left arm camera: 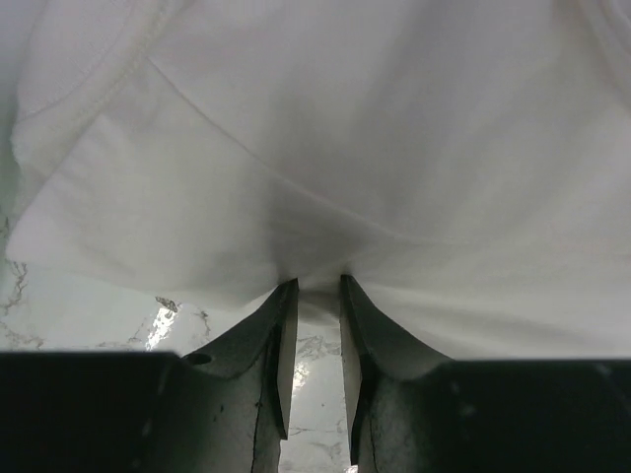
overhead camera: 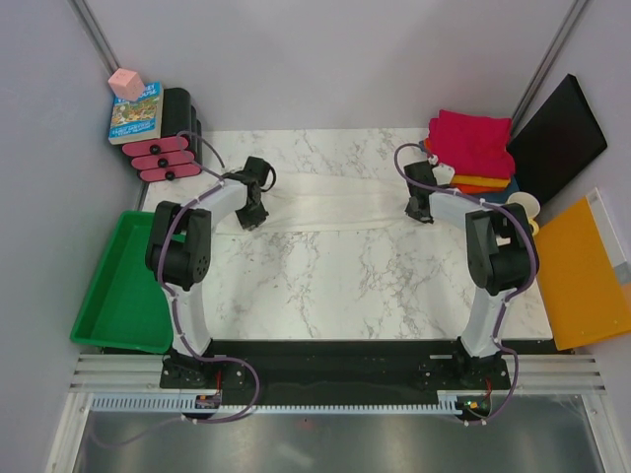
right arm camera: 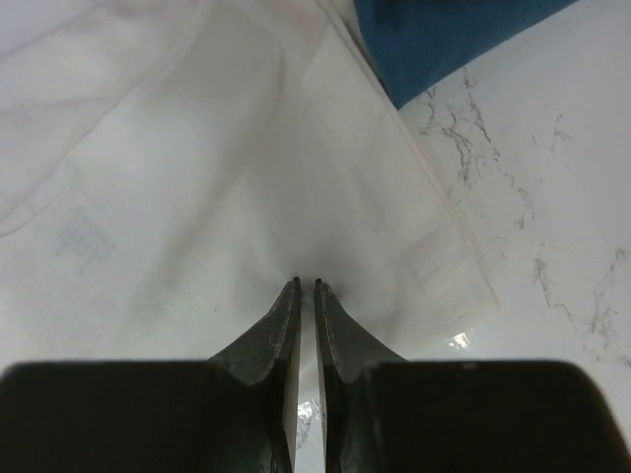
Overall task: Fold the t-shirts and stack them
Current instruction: Fold the other side of the tshirt into a rectangle
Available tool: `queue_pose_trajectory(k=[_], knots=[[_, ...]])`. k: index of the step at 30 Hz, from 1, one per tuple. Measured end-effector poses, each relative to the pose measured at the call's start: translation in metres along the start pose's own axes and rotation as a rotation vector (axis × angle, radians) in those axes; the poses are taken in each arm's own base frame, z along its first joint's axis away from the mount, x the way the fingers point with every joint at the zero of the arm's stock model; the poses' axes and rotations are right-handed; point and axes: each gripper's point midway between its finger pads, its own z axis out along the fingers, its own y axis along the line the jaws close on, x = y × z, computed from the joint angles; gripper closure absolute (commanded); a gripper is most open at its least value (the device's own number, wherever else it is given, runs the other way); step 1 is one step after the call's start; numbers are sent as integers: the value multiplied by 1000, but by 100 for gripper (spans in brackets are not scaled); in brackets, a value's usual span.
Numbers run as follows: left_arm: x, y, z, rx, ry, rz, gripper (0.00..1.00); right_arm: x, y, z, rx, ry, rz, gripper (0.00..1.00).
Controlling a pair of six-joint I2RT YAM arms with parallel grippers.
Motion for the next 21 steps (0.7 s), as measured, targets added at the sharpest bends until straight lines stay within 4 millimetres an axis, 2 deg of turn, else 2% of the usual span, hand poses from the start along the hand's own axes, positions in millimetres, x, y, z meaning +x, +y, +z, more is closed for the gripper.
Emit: queue_pose_trajectory(k=[5, 9, 13, 18, 21], knots=[[1, 8, 1, 22, 20, -51, 70, 12, -14, -9, 23, 9, 19, 84], [11, 17, -2, 22, 29, -60, 70, 29, -32, -23, 40, 26, 28, 84], [24, 25, -8, 32, 43, -63, 70, 37, -42, -30, 53, 37, 32, 82], [38, 37, -14, 38, 53, -72, 70, 44, -49, -35, 71, 60, 26, 72], [47, 45, -19, 41, 68, -76, 70, 47, -56, -40, 95, 75, 11, 59]])
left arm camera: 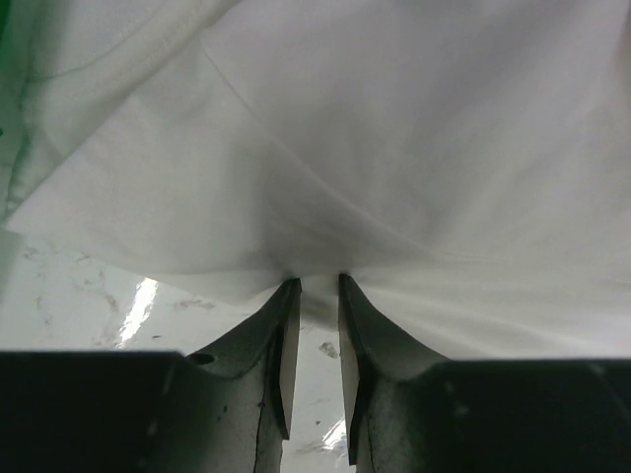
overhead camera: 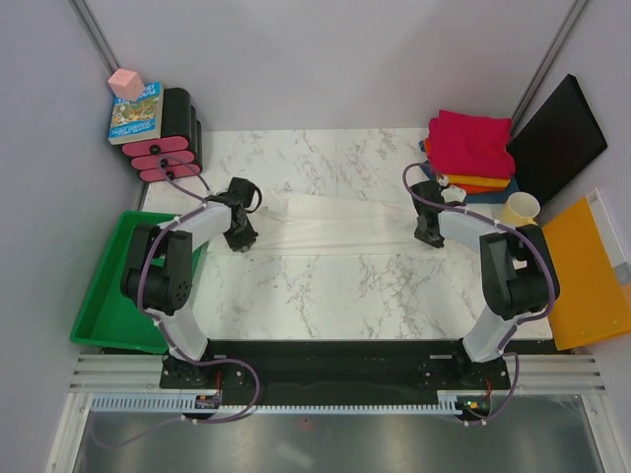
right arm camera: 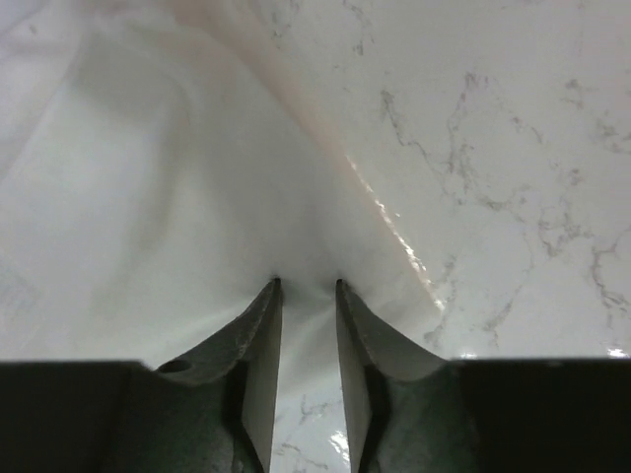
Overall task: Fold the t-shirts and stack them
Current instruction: Fold the other side of the tshirt into a rectangle
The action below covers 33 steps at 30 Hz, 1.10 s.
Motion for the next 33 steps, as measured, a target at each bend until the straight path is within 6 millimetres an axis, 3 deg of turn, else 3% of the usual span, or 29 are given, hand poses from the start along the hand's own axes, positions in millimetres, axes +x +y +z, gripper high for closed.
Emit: queue_pose_trajectory(k=[2, 4, 6, 9, 12, 14, 17, 22, 25, 29, 33], knots=[[4, 6, -4, -9, 8, 0, 66, 1, -5, -3, 14, 5, -15, 45], [10, 16, -11, -21, 16, 2, 62, -3, -4, -11, -9, -2, -39, 39], [7, 18, -25, -9, 0, -1, 61, -13, 7, -26, -72, -27, -55, 39], [-7, 10, -49, 47, -67, -13, 60, -35, 45, -55, -212, -71, -87, 53], [-27, -7, -69, 113, -126, -25, 59, -49, 98, -94, -388, -127, -140, 54], [-36, -20, -74, 154, -155, -19, 58, -41, 125, -116, -475, -147, -195, 51], [-32, -34, -69, 188, -156, 21, 57, -12, 144, -132, -544, -122, -283, 50], [-17, -43, -43, 184, -113, 90, 60, 21, 138, -127, -551, -67, -353, 50], [-15, -49, -25, 166, -85, 115, 61, 28, 130, -126, -544, -54, -364, 50], [-29, -67, -13, 168, -90, 122, 61, 24, 129, -137, -567, -75, -359, 50], [-63, -100, -16, 212, -141, 113, 62, 20, 131, -148, -594, -97, -354, 50]])
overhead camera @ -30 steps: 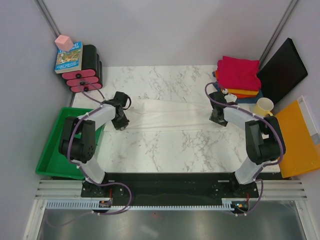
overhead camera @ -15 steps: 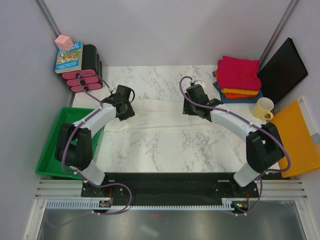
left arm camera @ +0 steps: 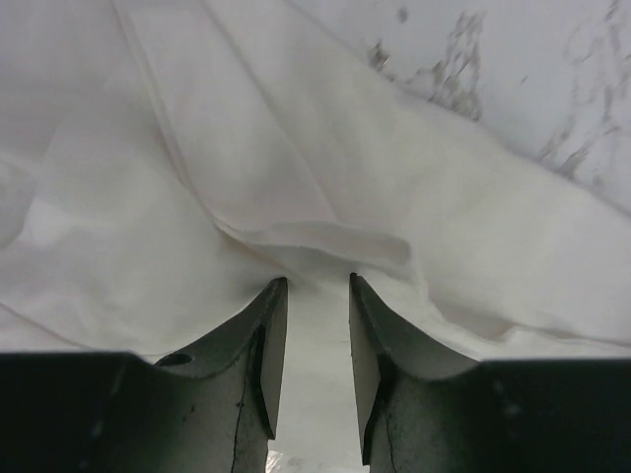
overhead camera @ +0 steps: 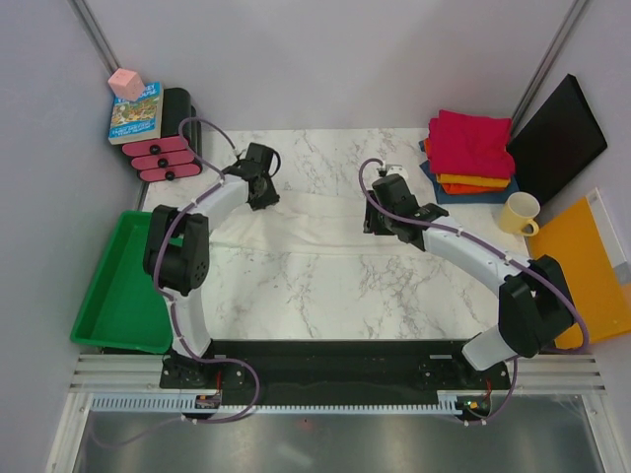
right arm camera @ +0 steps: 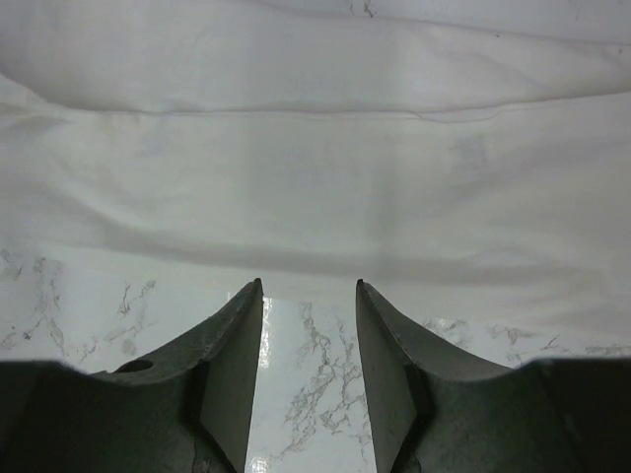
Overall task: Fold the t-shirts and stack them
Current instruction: Fold the other side of the tshirt into a rectangle
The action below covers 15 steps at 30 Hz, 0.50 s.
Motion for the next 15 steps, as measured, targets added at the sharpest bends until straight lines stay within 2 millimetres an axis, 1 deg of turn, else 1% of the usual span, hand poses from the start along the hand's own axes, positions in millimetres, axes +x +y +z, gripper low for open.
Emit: queue_pose_trajectory(k=[2, 4, 6, 9, 11, 15], knots=[[-18, -14, 3, 23, -32, -6, 62, 3, 0, -1, -2, 2, -2, 50], [-31, -26, 5, 41, -54, -8, 62, 8, -3, 1, 3, 12, -4, 50], [-39, -37, 8, 55, -66, -5, 62, 14, -5, 2, 8, 24, -8, 50], [-42, -47, 18, 56, -59, 3, 62, 15, -6, 2, 12, 28, -9, 50], [-39, -51, 27, 52, -44, 9, 61, 15, -6, 2, 11, 27, -9, 50], [-27, -46, 38, 15, 4, 25, 62, 15, -6, 2, 12, 28, -9, 50]])
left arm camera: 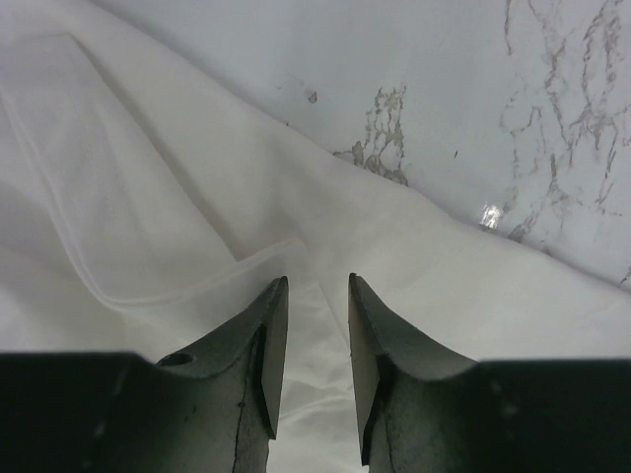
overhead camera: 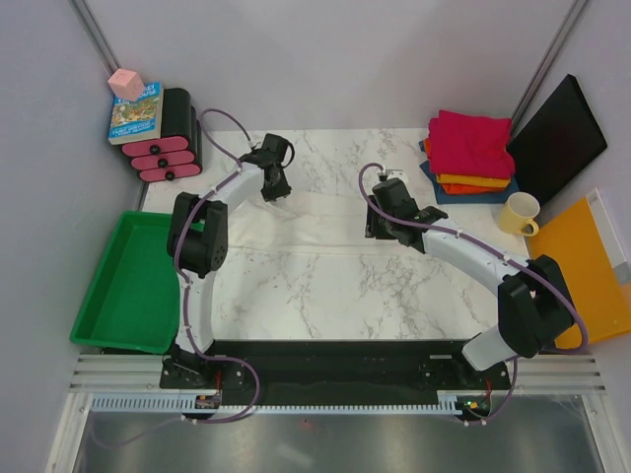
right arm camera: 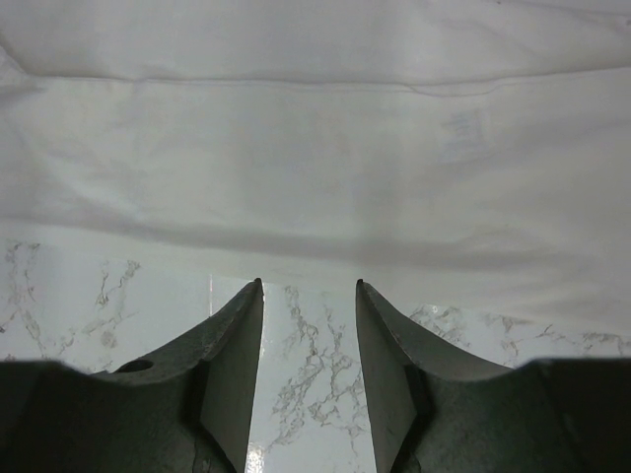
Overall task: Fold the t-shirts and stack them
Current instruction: Fold the other side of the tshirt into a rectangle
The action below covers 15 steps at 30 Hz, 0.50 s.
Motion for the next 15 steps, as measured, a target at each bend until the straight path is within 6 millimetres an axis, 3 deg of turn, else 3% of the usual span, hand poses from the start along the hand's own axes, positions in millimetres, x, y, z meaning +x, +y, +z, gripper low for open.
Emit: queue_pose_trajectory(k=[5, 13, 15], knots=[[-3, 11, -9, -46, -29, 2, 59, -2, -1, -1, 6, -10, 0, 50], [-3, 50, -86, -85, -130, -18, 59, -3, 0, 7, 19, -6, 8, 51], [3, 59, -94, -97, -133, -21, 59, 0, 3, 16, 14, 12, 13, 52]])
